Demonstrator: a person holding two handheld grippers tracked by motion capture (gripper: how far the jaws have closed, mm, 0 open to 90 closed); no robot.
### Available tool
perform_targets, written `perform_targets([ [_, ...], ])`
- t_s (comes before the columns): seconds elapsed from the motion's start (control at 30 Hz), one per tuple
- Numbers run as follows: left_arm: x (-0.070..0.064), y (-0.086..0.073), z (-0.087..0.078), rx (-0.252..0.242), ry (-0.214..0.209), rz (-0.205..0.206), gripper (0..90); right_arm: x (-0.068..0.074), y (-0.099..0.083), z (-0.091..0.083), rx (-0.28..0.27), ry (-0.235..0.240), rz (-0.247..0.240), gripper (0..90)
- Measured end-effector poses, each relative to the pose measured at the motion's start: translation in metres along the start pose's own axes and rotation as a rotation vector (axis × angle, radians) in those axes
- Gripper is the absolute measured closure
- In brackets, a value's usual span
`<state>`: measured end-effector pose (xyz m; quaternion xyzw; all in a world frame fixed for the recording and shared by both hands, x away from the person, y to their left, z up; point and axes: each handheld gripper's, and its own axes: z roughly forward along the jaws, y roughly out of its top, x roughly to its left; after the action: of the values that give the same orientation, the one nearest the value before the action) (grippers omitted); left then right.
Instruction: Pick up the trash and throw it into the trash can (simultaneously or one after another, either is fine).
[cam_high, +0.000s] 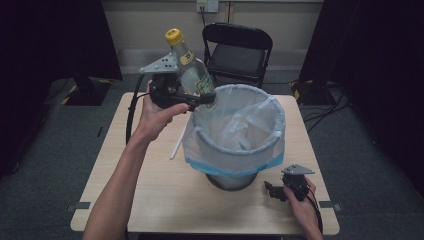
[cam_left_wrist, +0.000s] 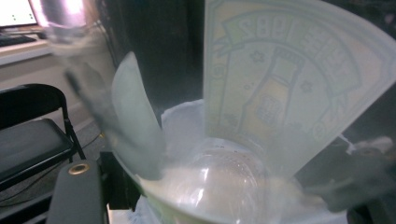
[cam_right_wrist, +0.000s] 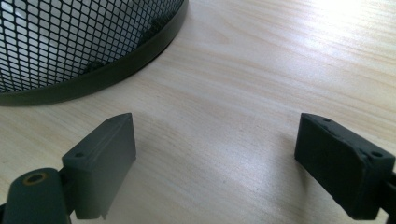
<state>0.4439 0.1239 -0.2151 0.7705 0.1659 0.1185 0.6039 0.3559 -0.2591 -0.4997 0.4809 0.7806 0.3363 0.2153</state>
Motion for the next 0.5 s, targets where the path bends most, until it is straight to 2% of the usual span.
perform_targets([
  [0.13,-0.002,0.003,0.012,0.011,-0.025,-0.002,27.8,0.0,0.0,0.0,0.0,0.0,0.0,11.6],
  [0.17,-0.002,0.005,0.019,0.03,-0.038,-0.001,27.7,0.0,0.0,0.0,0.0,0.0,0.0,11.6],
  [0.3,-0.004,0.007,0.032,0.067,-0.061,-0.006,27.7,0.0,0.0,0.0,0.0,0.0,0.0,11.6],
  [0.47,-0.005,0.009,0.042,0.083,-0.064,-0.006,27.7,0.0,0.0,0.0,0.0,0.0,0.0,11.6],
  [0.5,-0.005,0.009,0.045,0.085,-0.078,-0.01,27.6,0.0,0.0,0.0,0.0,0.0,0.0,11.6],
])
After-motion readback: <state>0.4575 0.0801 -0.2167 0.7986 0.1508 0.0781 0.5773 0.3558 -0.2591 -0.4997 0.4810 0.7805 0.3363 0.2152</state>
